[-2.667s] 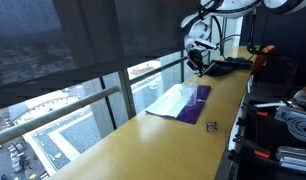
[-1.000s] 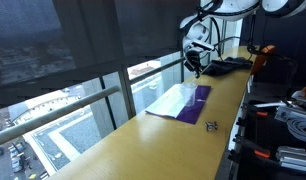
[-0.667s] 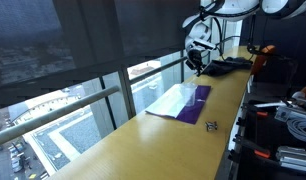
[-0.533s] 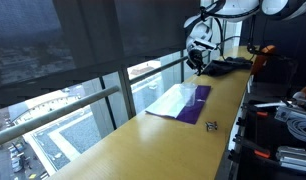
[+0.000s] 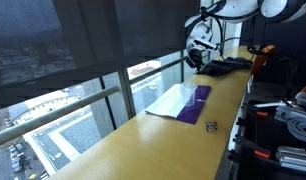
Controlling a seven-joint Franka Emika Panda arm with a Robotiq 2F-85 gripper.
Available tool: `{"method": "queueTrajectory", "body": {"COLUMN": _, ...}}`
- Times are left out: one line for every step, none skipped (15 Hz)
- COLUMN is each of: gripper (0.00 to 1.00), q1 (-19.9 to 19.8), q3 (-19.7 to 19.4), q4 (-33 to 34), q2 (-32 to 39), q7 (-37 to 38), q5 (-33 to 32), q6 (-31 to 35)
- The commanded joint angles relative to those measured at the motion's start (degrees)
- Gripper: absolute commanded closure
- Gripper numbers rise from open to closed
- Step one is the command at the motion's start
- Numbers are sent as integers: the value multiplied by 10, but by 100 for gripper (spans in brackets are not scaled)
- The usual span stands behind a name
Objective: Place the straw in the cup
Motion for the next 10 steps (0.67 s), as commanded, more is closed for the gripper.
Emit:
{"method": "queueTrajectory", "body": {"gripper": 100, "q1": 14, "q3": 23, "q4": 15, "q2": 9, "q7": 21, "q5": 29, "q6": 4}}
{"method": "queueTrajectory", "body": {"gripper": 100, "q1": 18, "q3": 28, "q4": 15, "q2": 10, "q7": 21, "q5": 31, "q6": 6}}
{"method": "queueTrajectory", "body": {"gripper": 100, "q1": 22, "q3": 31, "q4": 15, "q2": 11, "q7": 19, "q5": 34, "q6": 4}}
{"method": "queueTrajectory", "body": {"gripper": 100, "q1": 26, "q3": 33, "q4": 15, "q2": 11, "q7": 19, "q5": 33, "q6": 3}}
{"method": "queueTrajectory", "body": {"gripper": 100, "q1": 29, "q3": 33, "q4": 13, "q2": 10, "q7": 18, "q5": 31, "q6": 2}}
{"method": "queueTrajectory", "body": {"gripper": 100, "q1": 32, "q3": 32, "q4": 12, "q2": 9, "q7": 18, "q5": 28, "q6": 0}}
{"method": "queueTrajectory", "body": {"gripper": 100, "q1": 37, "q3": 28, "q4": 3, "q2": -1, "q7": 18, "q5": 22, "q6": -3}}
{"method": "queueTrajectory", "body": {"gripper": 100, "q1": 44, "q3": 26, "q4": -3, "q2": -8, "q7": 21, "q5": 19, "q6": 2}}
{"method": "queueTrajectory", "body": {"gripper": 100, "q1": 44, "q3": 23, "q4": -8, "q2": -17, "q7": 20, "q5": 14, "q6": -2}}
{"method": "queueTrajectory", "body": {"gripper": 100, "q1": 48, "q3": 21, "q4": -13, "q2": -24, "q7": 23, "q5": 11, "q6": -1}}
